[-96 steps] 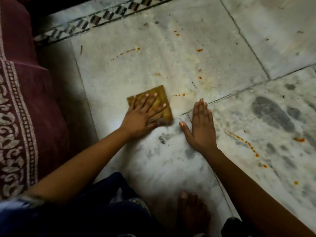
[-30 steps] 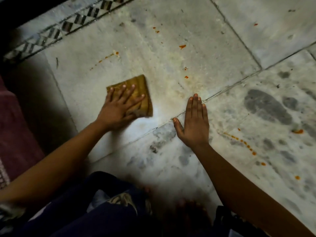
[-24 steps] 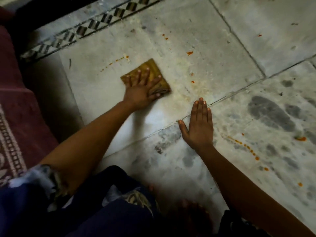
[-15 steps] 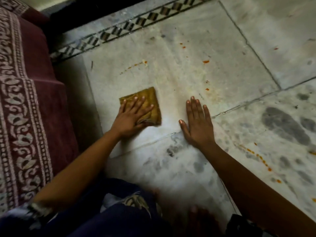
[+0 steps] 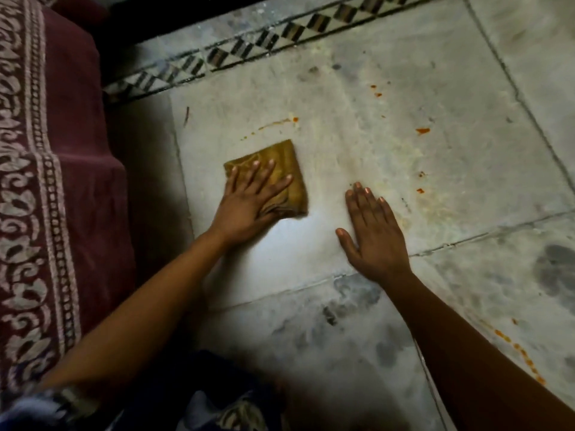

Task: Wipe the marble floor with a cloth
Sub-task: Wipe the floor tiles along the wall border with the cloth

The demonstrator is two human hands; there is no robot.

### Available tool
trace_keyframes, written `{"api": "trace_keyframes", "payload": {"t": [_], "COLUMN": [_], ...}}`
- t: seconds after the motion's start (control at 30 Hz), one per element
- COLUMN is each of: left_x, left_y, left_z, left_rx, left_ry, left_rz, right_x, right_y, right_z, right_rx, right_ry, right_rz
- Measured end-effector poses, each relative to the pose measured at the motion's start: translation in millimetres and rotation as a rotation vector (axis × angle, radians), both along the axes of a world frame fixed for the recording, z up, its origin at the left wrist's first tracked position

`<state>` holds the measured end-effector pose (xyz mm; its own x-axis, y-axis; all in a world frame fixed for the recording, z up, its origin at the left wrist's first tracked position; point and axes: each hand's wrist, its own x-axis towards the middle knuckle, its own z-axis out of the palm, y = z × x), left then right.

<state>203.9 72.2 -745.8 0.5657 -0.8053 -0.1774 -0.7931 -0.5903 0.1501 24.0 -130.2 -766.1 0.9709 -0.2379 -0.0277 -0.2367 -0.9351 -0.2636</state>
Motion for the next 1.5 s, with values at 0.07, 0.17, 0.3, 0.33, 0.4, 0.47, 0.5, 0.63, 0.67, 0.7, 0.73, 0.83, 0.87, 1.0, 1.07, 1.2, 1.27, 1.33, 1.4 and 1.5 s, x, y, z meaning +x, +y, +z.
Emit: {"api": "trace_keyframes", "payload": {"t": [0.07,0.17,0.3,0.33,0.4,0.47,0.5,0.63,0.67,0.7,0.73,0.83,0.87,1.0,1.07,1.2,1.27,1.33,1.4,1.5], "left_x": [14.5,49.2,78.6,74.5,54.1,29.7,20.5,22.5,31.9,42.0,52.0,77.6,79.2,48.4,35.6,51.9,65.9,70.8,64.9,45.1], "left_y": [22.5,1.9,-64.5,-74.6,-79.0,-58.1,-40.1,15.1,11.7,0.0,-17.7,-78.5,-93.4,-99.6,-66.7,-16.2,-34.7,-69.1,-95.0,-90.2], "left_z": [-0.8,2.5,10.4,10.9,8.0,4.2,2.9,5.8,7.6,10.7,13.9,18.7,17.4,8.5,6.1,2.8,3.6,5.4,6.5,6.9], "left_rx": [-0.003,0.004,0.010,0.020,0.025,0.003,-0.011,-0.005,0.016,0.031,0.029,-0.007,-0.004,0.060,0.040,0.001,0.010,0.005,0.021,0.041], "left_ry": [0.005,0.024,0.075,0.082,0.075,0.052,0.037,0.014,0.037,0.068,0.098,0.200,0.203,0.051,-0.024,-0.016,0.006,0.020,0.018,-0.010], "left_rz": [0.133,0.407,0.450,0.409,0.291,0.148,0.094,0.211,0.304,0.383,0.440,0.483,0.451,0.108,-0.100,0.042,0.181,0.221,0.182,-0.017], "right_x": [-1.8,-2.1,-1.0,-1.3,-2.7,-2.2,-1.5,-2.1,-2.4,-2.3,-2.1,-0.9,-0.4,-1.9,-1.4,-2.9,-2.9,-2.4,-1.3,-1.0], "right_y": [0.8,1.4,1.1,1.2,1.9,1.7,2.0,3.0,3.0,2.9,2.7,2.3,2.0,2.3,2.5,2.2,3.3,3.7,3.4,2.5], "right_z": [-0.6,-0.8,1.2,1.5,1.5,0.8,0.3,-0.5,-1.1,-1.1,-0.6,1.7,2.2,2.1,1.8,1.1,1.0,1.8,2.3,3.9], "right_rx": [0.008,0.010,0.026,0.025,0.024,0.025,0.028,0.026,0.027,0.030,0.036,0.041,0.043,0.046,0.051,0.052,0.048,0.050,0.039,0.042], "right_ry": [-0.001,0.014,0.018,0.014,0.008,-0.006,-0.016,-0.028,-0.029,-0.028,-0.025,-0.015,-0.013,-0.017,-0.024,-0.020,-0.019,-0.016,-0.009,-0.007], "right_rz": [-0.005,-0.002,-0.010,-0.011,-0.009,-0.009,-0.010,-0.012,-0.013,-0.015,-0.017,-0.022,-0.022,-0.027,-0.025,-0.024,-0.022,-0.029,-0.025,-0.023]}}
